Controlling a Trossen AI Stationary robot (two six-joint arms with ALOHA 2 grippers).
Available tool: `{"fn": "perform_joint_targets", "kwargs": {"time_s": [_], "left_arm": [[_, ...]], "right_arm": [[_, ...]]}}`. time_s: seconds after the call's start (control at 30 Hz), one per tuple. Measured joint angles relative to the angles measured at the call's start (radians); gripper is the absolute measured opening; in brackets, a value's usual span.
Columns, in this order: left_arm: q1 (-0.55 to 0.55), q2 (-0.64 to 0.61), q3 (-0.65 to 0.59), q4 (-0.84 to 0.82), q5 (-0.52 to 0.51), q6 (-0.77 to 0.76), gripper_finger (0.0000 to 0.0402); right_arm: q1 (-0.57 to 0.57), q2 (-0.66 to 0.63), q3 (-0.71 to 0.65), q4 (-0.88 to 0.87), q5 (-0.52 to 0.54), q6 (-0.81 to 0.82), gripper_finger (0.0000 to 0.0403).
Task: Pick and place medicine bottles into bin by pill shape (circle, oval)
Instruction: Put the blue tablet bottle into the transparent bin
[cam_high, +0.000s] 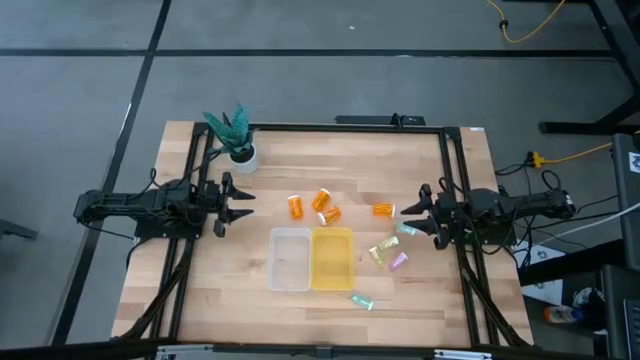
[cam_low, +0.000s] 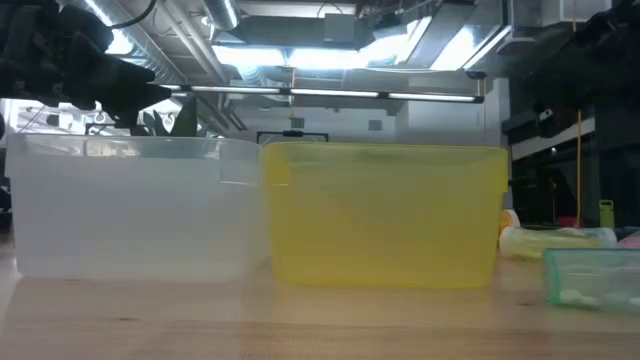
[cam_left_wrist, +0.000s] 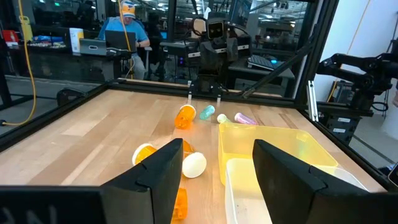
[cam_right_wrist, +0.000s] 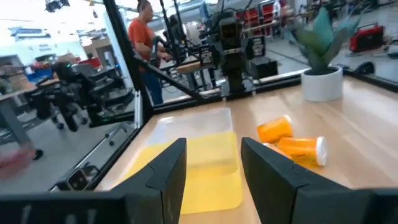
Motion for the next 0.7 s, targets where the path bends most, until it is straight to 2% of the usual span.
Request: {"fn": "perform_joint_targets", "kwargs": {"time_s": [0.27,0.47,0.57,0.7], "left_arm": [[0.0,0.0,0.0,0.0,0.0,0.0,0.019],[0.0,0.0,0.0,0.0,-0.013,0.001,0.019],[0.0,0.0,0.0,0.0,-0.014,0.001,0.019],[0.0,0.0,0.0,0.0,-0.014,0.0,0.019]], "right_arm": [[0.0,0.127,0.005,0.098,0.0,0.032,0.0155],[-0.001,0.304,0.104,0.076,0.038,0.045,0.0155],[-0.001,0.408,0.216,-0.028,0.075,0.026,0.0155],[-0.001,0.552,0.416,-0.287,0.159,0.074,0.0155]]}}
